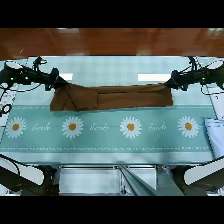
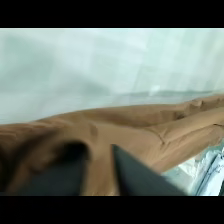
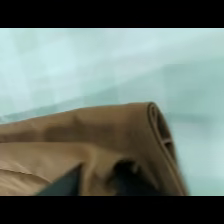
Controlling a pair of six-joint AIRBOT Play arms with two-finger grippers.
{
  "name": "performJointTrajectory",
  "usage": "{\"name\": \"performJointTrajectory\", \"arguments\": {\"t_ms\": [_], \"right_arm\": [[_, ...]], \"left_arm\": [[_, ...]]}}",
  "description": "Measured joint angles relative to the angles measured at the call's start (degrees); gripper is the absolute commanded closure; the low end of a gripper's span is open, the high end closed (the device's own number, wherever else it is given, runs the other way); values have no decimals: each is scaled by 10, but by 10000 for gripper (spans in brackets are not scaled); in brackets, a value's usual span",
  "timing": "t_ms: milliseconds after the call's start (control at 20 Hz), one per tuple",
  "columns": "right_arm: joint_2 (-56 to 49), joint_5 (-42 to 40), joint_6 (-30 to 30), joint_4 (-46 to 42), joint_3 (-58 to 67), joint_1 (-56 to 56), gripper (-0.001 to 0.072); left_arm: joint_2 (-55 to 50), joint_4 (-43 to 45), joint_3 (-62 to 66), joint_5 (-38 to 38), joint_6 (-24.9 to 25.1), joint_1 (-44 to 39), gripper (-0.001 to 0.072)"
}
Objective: Fold the shirts.
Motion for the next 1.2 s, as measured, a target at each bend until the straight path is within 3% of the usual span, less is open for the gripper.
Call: {"name": "performJointTrajectory", "arguments": {"t_ms": [200, 350, 550, 750, 1000, 1200], "right_arm": [[8, 30, -2, -9, 18, -26, 303], [42, 77, -2, -29, 31, -86, 303], [89, 96, -13, -39, -16, -160, 292], [80, 79, -57, 7, -98, -171, 291], [21, 73, -86, 80, -122, -149, 291], [-13, 78, -83, 90, -102, -112, 296]], "left_arm": [[8, 36, 12, -40, -21, 14, 201], [81, 99, 3, -37, -33, 41, 202], [265, 148, -122, 70, -38, 49, 201], [422, 151, -298, 175, -42, -8, 201], [471, 144, -386, 216, -54, -76, 201], [472, 130, -402, 231, -58, -95, 201]]}}
